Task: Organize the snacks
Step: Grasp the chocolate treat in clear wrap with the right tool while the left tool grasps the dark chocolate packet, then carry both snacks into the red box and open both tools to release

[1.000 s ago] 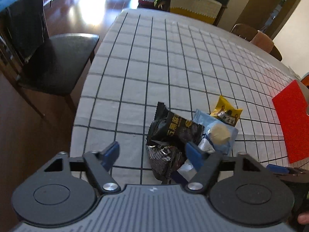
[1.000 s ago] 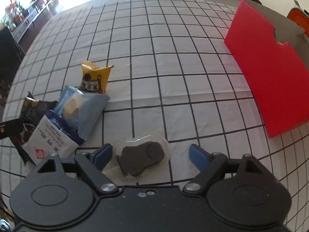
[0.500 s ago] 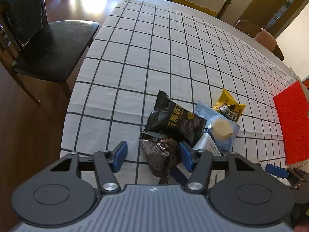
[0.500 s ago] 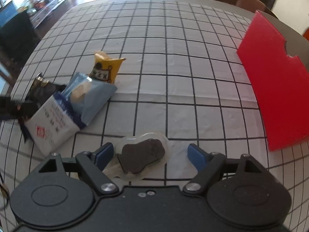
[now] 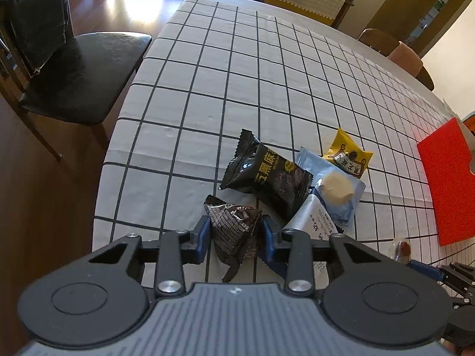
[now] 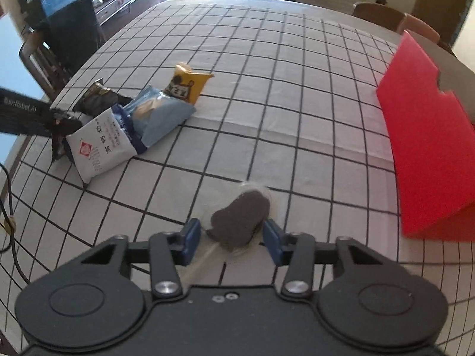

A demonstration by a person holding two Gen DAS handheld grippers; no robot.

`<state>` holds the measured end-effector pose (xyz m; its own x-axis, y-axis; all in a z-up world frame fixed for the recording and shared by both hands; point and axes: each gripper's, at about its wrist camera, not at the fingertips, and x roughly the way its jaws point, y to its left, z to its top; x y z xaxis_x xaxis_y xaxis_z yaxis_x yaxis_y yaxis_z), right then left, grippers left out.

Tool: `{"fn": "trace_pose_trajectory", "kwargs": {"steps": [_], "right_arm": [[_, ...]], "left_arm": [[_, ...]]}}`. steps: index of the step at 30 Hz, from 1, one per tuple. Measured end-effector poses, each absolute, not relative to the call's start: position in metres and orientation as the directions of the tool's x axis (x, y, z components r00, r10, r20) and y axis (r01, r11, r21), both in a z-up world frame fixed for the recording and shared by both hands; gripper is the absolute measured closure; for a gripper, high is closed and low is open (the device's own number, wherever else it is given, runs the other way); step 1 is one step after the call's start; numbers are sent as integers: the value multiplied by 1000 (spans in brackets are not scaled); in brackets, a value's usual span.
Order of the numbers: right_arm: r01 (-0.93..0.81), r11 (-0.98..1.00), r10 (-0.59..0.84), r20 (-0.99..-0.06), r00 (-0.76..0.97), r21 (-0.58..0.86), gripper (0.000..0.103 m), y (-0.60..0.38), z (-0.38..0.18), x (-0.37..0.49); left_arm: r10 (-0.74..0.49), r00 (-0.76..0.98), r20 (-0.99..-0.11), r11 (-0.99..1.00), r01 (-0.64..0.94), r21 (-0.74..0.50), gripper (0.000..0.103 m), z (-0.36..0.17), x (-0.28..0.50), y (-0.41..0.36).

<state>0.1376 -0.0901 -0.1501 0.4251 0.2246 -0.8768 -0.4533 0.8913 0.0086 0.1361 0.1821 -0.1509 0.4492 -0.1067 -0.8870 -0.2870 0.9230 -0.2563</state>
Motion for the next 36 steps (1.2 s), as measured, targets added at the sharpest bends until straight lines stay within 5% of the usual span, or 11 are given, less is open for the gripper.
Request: {"fn": "trace_pose_trajectory", "kwargs": {"steps": [21, 36], "right_arm": [[-481, 872, 345, -814, 468, 93, 64, -138, -93, 118], [-516, 849, 404, -769, 495, 114, 64, -204, -42, 128]], "left_arm": [[-72, 502, -862, 881, -373, -291, 70, -114, 93, 175], [-95, 568, -817, 929, -244, -278, 70, -45, 93, 83]]}}
